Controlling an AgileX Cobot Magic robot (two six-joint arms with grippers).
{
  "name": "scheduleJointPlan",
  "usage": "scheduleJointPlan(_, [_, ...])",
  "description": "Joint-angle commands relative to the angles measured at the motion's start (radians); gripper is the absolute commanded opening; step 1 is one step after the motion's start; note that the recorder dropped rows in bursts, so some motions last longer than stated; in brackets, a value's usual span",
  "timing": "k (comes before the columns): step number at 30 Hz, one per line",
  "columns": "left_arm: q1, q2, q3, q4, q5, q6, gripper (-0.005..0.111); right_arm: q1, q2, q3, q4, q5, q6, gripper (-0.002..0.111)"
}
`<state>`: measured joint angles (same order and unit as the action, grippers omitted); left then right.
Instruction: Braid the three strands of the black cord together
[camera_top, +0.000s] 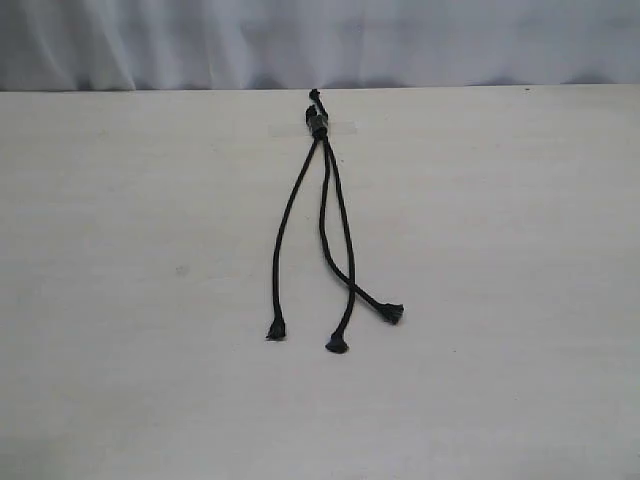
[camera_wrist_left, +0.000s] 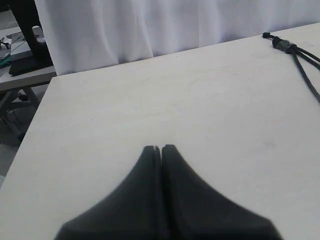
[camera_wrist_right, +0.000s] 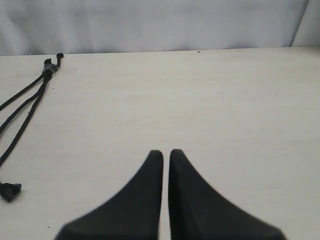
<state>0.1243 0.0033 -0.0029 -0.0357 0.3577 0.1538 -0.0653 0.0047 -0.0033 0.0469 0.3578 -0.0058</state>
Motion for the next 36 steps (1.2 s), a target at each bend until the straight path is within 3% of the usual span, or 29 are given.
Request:
scheduleJointPlan(1, [-0.008,-0.003,0.003,-0.001,-0.014,0.001,0.000,-0.005,-0.005,0.003,-0.009,-0.009,-0.001,0.004])
scheduleJointPlan(11, [-0.008,-0.003,0.003,-0.001,-0.014,0.001,0.000,-0.005,-0.005,0.003,-0.009,-0.033,-0.001,0.004])
scheduleJointPlan(17, [-0.008,-0.003,0.003,-0.001,-0.014,0.001,0.000,-0.005,-0.005,0.003,-0.012,-0.295,-0.004,0.004])
scheduleJointPlan(22, [-0.008,-0.003,0.003,-0.001,-0.014,0.001,0.000,-0.005,-0.005,0.003,-0.047,-0.458,-0.176,0.004])
scheduleJointPlan(25, [-0.008,-0.003,0.003,-0.001,-0.014,0.001,0.000,-0.005,-0.005,0.003,-0.047,-0.534,-0.180,0.004])
scheduleJointPlan(30, [-0.008,-0.003,0.003,0.112,-0.014,0.006,0.000,-0.005,-0.005,0.003,-0.047,-0.577,-0.180,0.004])
scheduleJointPlan(36, [-0.008,-0.003,0.003,0.103,-0.043,0.006,0.000,-0.005,-0.005,0.003,-0.047,-0.553,-0.180,0.004])
